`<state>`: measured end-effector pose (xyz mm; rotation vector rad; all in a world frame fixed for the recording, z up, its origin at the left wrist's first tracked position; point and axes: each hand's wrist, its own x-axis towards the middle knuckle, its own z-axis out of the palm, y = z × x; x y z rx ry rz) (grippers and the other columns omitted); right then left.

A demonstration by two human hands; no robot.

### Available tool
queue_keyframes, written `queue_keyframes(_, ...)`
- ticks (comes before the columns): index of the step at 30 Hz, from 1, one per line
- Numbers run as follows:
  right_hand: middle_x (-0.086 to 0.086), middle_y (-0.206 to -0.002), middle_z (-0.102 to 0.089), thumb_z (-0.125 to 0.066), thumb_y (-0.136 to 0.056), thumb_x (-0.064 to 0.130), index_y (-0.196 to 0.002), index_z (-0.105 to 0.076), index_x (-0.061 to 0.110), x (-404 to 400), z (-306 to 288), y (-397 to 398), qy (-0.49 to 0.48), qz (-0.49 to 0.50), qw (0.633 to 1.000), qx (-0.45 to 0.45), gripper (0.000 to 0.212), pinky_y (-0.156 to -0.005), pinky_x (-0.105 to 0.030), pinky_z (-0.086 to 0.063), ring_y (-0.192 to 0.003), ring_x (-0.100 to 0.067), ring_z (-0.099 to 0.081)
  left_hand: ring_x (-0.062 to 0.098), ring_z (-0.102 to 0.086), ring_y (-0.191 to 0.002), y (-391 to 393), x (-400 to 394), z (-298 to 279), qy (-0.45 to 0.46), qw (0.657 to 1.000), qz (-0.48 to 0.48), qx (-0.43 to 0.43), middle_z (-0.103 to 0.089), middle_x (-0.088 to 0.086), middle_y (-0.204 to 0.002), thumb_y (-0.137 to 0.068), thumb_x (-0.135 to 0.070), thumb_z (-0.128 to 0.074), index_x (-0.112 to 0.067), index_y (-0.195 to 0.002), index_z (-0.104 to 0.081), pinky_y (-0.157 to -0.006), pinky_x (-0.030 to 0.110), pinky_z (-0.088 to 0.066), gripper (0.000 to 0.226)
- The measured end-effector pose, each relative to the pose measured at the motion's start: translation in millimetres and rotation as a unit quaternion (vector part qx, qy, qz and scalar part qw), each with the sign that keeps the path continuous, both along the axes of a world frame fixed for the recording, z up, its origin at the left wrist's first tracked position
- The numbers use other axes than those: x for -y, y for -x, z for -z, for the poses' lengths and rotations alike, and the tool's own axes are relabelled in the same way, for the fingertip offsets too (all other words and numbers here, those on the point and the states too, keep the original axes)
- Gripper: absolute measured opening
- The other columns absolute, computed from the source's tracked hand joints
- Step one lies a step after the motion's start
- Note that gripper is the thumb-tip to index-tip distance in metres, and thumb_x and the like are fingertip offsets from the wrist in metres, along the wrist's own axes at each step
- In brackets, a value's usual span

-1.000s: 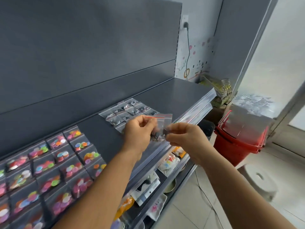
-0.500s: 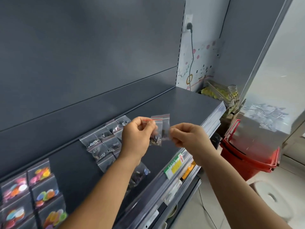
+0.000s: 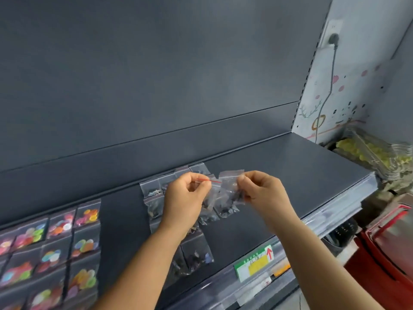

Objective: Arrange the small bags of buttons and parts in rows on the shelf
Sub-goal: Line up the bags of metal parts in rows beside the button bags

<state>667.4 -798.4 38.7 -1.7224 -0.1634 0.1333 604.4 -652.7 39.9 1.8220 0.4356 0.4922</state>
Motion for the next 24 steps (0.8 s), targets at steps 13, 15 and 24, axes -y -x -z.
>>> queue_keyframes(13, -0.008, -0.062, -0.064, -0.058, -0.089, 0.011, -0.074, -0.064, 0.008, 46, 28, -22, 0.169, -0.181, 0.968, -0.037, 0.016, -0.062, -0.037, -0.051, -0.054, -0.019, -0.053, 0.01, -0.068, -0.068, 24, 61, 32, -0.094, 0.985, -0.075, -0.121, -0.068, -0.006, -0.082, -0.089, -0.013, -0.061, -0.027, -0.081, -0.058, -0.067, 0.029, -0.055, 0.016)
queue_keyframes(15, -0.006, -0.06, -0.062, -0.057, -0.09, 0.012, -0.072, -0.062, 0.01, 45, 35, -20, 0.197, -0.196, 0.96, -0.024, 0.019, -0.061, -0.035, -0.051, -0.054, -0.017, -0.053, 0.008, -0.066, -0.074, 24, 64, 37, -0.134, 0.978, -0.089, -0.129, -0.067, -0.009, -0.089, -0.089, -0.014, -0.061, -0.028, -0.082, -0.057, -0.064, 0.019, -0.048, 0.016)
queue_keyframes(24, -0.002, -0.113, -0.051, -0.057, -0.089, 0.017, -0.121, -0.054, 0.02, 45, 43, -15, 0.349, -0.243, 0.888, 0.175, 0.032, -0.079, -0.029, -0.047, -0.089, -0.02, -0.054, 0.012, -0.041, -0.12, 41, 65, 40, -0.35, 0.915, -0.1, -0.174, -0.054, -0.008, -0.125, -0.095, -0.021, -0.053, -0.021, -0.124, -0.058, -0.1, 0.024, -0.033, 0.03)
